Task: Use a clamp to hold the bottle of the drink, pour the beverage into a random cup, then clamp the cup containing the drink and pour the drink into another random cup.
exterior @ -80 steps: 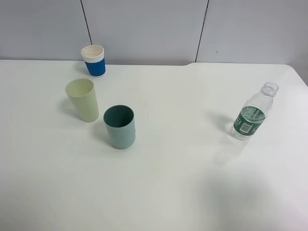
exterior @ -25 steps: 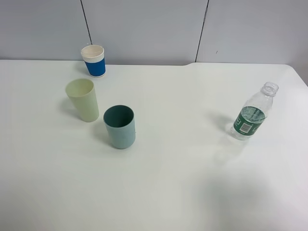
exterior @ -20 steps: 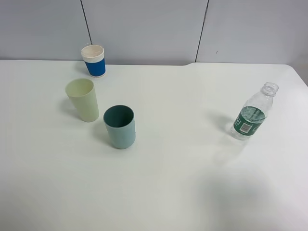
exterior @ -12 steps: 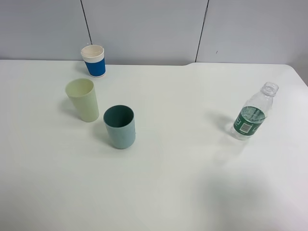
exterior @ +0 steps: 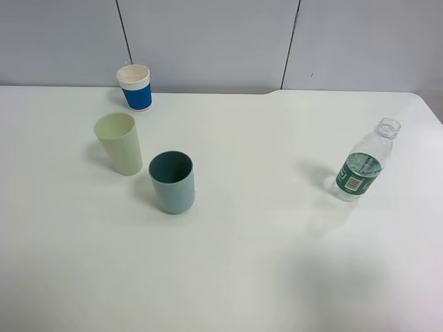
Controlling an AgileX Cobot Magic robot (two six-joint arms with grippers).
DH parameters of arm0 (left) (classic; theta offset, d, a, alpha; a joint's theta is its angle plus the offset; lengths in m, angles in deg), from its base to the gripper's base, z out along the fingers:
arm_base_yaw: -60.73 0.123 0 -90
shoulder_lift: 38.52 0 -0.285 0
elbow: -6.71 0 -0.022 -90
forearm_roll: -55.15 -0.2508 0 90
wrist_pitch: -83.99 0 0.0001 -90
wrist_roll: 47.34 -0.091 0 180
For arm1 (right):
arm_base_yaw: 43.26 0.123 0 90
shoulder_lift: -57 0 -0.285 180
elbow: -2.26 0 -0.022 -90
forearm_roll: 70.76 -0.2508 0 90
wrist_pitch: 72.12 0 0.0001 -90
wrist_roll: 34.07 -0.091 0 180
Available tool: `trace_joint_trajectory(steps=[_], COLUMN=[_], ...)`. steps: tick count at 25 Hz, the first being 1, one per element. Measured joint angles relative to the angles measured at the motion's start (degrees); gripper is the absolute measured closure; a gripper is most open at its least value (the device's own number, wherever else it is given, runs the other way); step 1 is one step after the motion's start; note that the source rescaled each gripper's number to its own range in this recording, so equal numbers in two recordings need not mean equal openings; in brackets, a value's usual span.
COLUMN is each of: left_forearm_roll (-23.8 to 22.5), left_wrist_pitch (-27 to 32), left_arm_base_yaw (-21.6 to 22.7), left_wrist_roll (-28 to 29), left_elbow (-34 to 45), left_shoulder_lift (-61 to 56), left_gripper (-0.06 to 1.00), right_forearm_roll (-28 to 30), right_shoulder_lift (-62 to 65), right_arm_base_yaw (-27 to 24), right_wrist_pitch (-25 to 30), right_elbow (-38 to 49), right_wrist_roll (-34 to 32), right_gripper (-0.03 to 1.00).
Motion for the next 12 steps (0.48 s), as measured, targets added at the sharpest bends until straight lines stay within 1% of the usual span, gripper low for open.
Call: trace_joint_trajectory(steps=[12], left_forearm_roll=[0.0], left_wrist_pitch=[0.0], left_arm_base_yaw=[0.0], left_wrist_roll=[0.0], left_elbow=[0.0], left_shoulder_lift=[0.0], left_gripper=[-0.06], right_forearm_roll=[0.0], right_shoulder_lift=[0.0], right_arm_base_yaw=[0.0], right_wrist_pitch=[0.0], right_elbow=[0.0], right_wrist_roll=[0.0], right_gripper=[0.53])
